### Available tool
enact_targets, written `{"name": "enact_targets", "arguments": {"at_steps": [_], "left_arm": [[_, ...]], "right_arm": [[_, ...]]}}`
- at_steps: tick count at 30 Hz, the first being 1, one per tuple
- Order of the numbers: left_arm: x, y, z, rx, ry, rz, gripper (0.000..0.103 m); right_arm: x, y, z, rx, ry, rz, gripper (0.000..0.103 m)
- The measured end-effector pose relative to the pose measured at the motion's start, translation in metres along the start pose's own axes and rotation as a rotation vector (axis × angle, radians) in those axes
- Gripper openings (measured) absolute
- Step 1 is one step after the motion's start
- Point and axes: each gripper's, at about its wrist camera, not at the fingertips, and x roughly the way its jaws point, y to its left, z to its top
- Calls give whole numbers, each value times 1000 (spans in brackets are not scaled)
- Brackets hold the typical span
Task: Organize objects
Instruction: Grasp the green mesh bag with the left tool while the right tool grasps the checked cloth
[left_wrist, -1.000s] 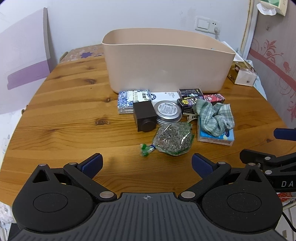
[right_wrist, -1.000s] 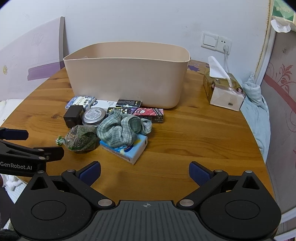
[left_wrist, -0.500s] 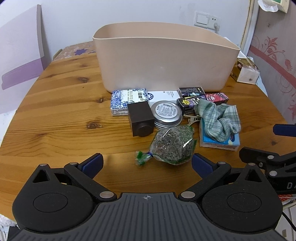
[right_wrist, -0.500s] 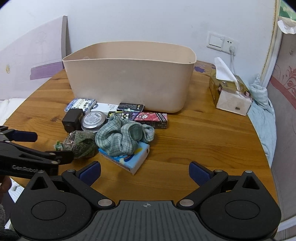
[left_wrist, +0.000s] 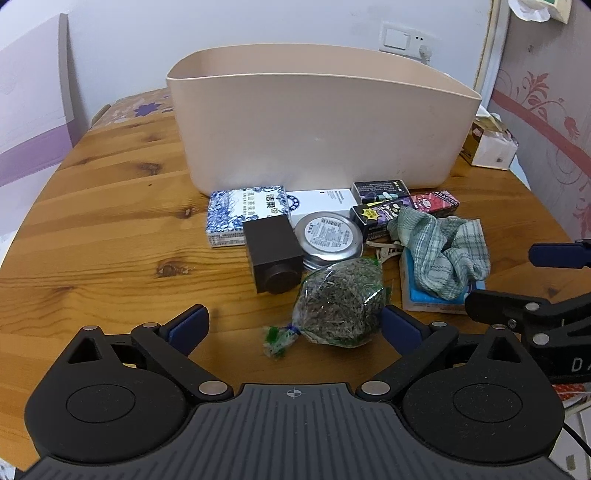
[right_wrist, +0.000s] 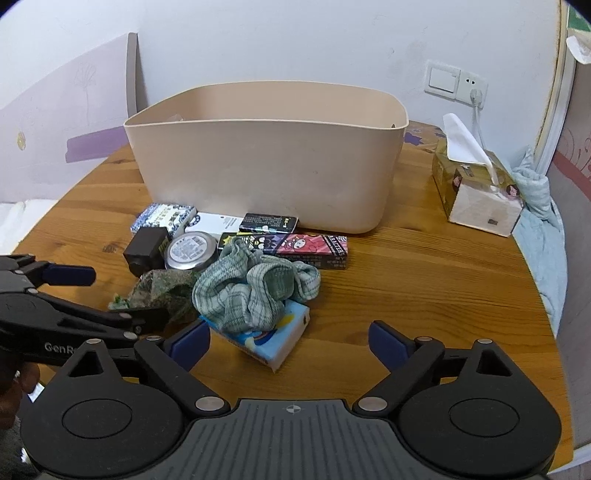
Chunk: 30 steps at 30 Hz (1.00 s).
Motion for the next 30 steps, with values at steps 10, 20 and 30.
{"name": "enact_targets", "arguments": {"at_steps": [10, 20, 30], "left_arm": [[11, -3, 12, 18, 27, -36, 100], [20, -1, 16, 49, 60, -46, 76], [14, 2, 12, 82, 43, -41, 53]], "right_arm": [[9, -12, 13, 46, -14, 72, 90], [25, -5, 19, 28, 19, 128, 58], [23, 1, 19, -17, 4, 128, 24]]}}
